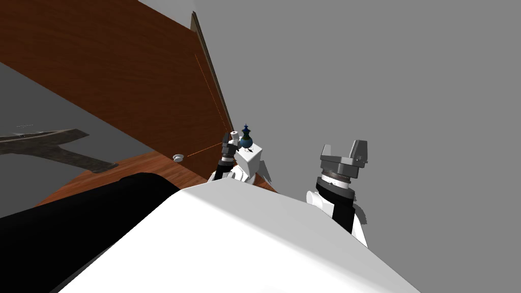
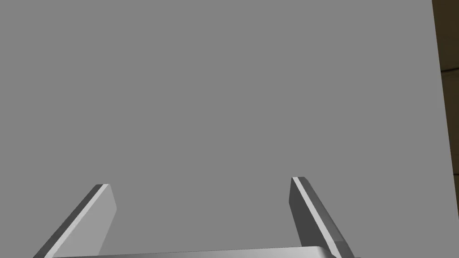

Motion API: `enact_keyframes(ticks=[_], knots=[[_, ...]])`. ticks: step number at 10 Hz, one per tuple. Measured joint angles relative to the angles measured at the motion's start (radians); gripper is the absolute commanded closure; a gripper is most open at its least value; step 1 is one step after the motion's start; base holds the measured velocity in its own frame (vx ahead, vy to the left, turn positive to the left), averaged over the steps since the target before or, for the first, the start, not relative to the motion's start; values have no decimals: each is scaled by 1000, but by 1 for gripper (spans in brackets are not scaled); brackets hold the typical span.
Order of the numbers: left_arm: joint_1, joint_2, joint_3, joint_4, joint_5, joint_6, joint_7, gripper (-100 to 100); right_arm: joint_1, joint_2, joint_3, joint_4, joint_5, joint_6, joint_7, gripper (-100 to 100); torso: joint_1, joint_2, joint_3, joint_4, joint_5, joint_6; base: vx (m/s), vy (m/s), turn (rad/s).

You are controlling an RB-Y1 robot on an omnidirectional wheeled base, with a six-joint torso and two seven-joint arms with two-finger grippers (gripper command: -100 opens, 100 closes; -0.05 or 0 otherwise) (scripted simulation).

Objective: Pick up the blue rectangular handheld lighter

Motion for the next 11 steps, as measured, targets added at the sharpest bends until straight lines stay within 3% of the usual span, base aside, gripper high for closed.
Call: enact_keyframes(ticks=[5,11], knots=[[-38,100,7,71,-9,7,-72,-100,0,0,0,0,0,0,0,0,0,2,1,1,0,0,-33,-5,7],[-104,168,12,205,-40,14,-223,-100,0,0,0,0,0,0,0,0,0,4,2,1,0,0,-56,-2,5]])
